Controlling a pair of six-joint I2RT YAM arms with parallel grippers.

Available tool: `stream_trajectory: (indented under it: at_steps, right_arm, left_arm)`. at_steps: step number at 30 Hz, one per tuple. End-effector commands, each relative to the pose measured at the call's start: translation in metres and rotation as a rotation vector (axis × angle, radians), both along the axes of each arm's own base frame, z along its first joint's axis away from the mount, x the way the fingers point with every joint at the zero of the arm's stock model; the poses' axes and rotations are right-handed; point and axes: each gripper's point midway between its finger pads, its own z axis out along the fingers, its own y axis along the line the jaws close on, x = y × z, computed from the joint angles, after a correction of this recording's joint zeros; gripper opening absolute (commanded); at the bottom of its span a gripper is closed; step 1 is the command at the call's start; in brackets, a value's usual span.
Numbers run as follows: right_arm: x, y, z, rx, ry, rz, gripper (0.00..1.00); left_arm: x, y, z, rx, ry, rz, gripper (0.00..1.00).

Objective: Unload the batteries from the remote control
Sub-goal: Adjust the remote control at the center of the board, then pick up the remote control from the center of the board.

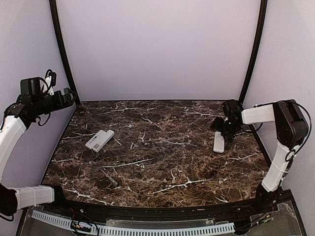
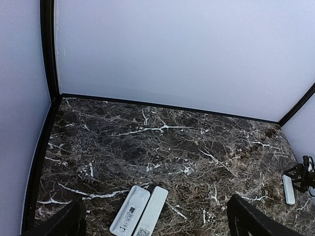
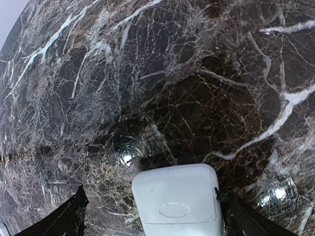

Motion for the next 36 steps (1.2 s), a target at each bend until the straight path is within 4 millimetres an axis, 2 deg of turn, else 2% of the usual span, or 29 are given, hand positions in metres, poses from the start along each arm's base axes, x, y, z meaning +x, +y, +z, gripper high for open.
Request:
stream_trajectory:
  at_steps: [1, 8, 19, 25, 36]
  right_arm:
    - [0.005, -0.001, -0.003, -0.084, 0.031, 0.020, 0.93]
    - [-0.007, -0.016, -0.001, -0.296, 0.116, 0.047, 0.90]
    - [-0.041, 0.001, -0.007, -0.353, 0.213, 0.215, 0.85]
    - [-0.043, 0.007, -0.008, -0.347, 0.217, 0.242, 0.79]
    - [-0.046, 0.006, -0.013, -0.386, 0.246, 0.240, 0.73]
  left_arm:
    - [0.002, -0.001, -0.007, 0.015, 0.009, -0.010, 0.99]
    - [0.002, -0.001, -0.008, 0.015, 0.012, -0.008, 0.99]
    - [0.001, -0.002, -0.007, 0.009, 0.008, -0.012, 0.99]
    - [0.001, -0.002, -0.008, 0.006, 0.010, -0.014, 0.99]
    - [0.002, -0.003, -0.010, 0.005, 0.016, -0.014, 0.99]
